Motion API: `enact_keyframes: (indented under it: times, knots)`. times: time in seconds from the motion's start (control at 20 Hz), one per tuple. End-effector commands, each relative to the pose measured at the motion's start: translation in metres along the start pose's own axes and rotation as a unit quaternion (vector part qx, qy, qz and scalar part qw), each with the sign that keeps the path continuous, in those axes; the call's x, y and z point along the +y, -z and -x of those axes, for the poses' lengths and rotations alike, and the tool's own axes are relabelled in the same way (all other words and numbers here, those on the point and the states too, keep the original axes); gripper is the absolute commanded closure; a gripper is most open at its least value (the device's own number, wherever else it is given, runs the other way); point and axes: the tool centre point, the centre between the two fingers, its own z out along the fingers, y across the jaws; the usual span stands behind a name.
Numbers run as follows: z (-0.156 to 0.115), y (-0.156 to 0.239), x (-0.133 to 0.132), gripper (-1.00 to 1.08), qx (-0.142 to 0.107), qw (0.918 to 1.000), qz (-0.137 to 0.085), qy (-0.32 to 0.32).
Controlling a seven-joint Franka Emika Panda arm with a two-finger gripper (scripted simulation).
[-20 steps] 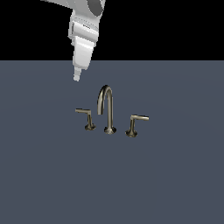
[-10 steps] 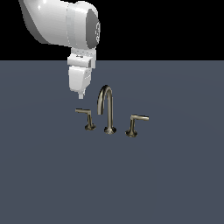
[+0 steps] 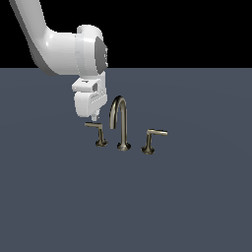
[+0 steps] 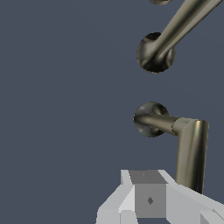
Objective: Turn on the faucet by rotating a designated handle.
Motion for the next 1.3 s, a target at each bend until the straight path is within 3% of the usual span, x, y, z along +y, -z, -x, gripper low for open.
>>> enact_keyframes:
  times: [0.0, 0.55, 1.1, 1.25]
  knots:
    - [0.0, -0.006, -0.004, 1.08, 0.009, 0.9998, -0.008, -0.015]
    - [0.0, -0.013, -0.008, 1.08, 0.018, 0.9993, -0.016, -0.03]
    - [0.022, -0.015, 0.028, 1.08, 0.018, 0.9992, -0.016, -0.031]
    - [0.014, -0.014, 0.022, 1.08, 0.02, 0.9989, -0.022, -0.035]
